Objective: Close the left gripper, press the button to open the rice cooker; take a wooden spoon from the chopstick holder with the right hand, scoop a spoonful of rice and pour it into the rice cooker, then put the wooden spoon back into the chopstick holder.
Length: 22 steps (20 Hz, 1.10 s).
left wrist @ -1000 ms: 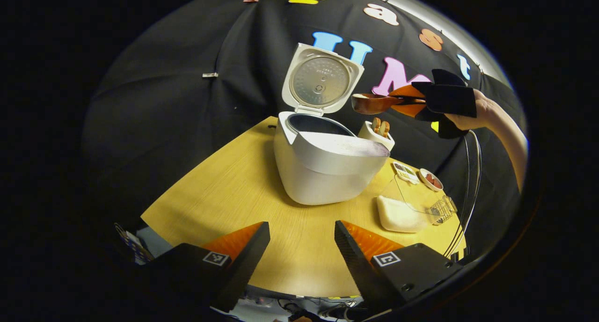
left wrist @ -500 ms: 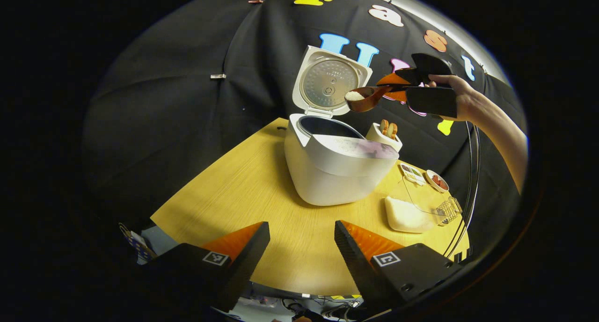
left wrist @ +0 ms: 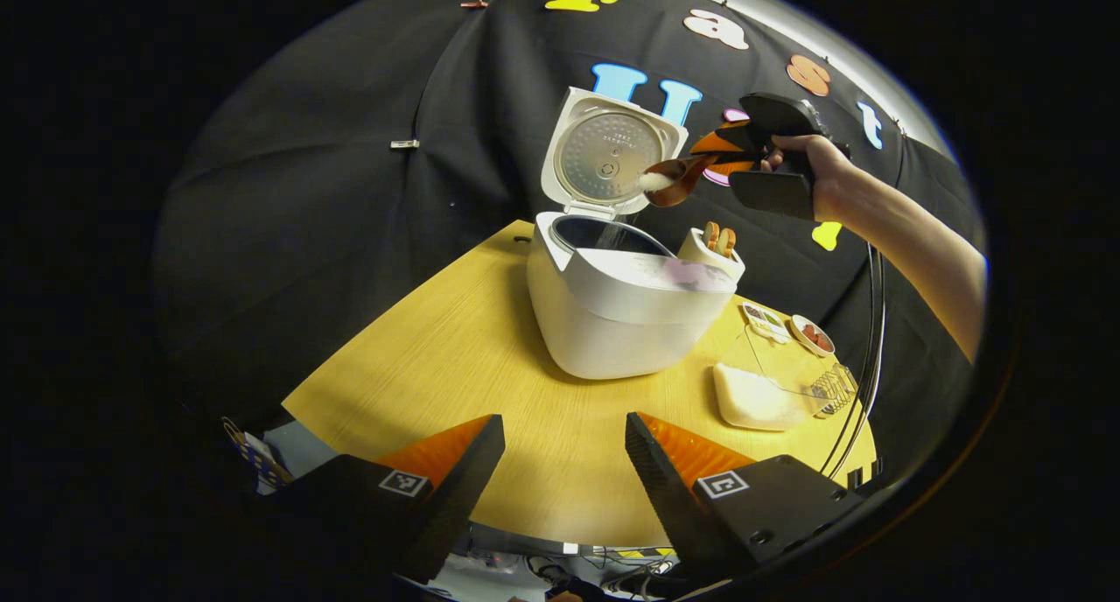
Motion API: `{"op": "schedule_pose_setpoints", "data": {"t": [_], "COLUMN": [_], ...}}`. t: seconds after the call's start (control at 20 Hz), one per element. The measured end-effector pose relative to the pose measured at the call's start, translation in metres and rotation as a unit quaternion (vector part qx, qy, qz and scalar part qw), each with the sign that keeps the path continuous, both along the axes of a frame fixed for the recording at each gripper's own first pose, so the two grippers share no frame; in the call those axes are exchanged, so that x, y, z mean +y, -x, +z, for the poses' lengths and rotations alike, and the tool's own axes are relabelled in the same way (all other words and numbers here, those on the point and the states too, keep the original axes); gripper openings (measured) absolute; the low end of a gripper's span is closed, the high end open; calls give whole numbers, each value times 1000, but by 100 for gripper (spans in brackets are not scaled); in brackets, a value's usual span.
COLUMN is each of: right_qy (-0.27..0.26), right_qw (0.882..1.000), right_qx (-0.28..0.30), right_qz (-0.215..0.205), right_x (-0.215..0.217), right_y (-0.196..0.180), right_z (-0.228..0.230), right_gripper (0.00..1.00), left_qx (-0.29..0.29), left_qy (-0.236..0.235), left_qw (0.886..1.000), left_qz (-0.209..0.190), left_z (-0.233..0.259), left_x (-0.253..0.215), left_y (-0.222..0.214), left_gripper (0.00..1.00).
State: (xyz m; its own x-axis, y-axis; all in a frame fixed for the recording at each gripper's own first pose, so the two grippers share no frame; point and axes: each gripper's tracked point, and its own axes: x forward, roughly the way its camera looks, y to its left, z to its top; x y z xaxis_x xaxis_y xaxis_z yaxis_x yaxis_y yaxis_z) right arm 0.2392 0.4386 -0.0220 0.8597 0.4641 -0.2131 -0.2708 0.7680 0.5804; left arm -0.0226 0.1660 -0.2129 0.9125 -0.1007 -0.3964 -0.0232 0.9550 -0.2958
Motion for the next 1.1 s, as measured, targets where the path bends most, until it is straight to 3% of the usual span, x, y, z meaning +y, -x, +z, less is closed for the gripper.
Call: {"op": "schedule_pose_setpoints", "data": {"t": [0.25, 0.7, 1.1], "right_qy": [43, 104, 197], "right_qw": [999, 991, 969], "right_qx": [-28, -69, -125], "right_qz": [2, 46, 82], "right_x": [-1, 19, 27], "right_y": [-3, 7, 15], "right_z": [-10, -18, -33], "right_gripper": [13, 13, 13], "left_qx": [2, -17, -34], "left_qy": [-8, -19, -28], "left_qw": [1000, 1000, 999], "left_qz": [-6, -17, -26], "left_z": [-4, 5, 12], "left_x": [-3, -12, -20], "left_y": [3, 3, -3], "left_gripper": [96, 96, 96]}}
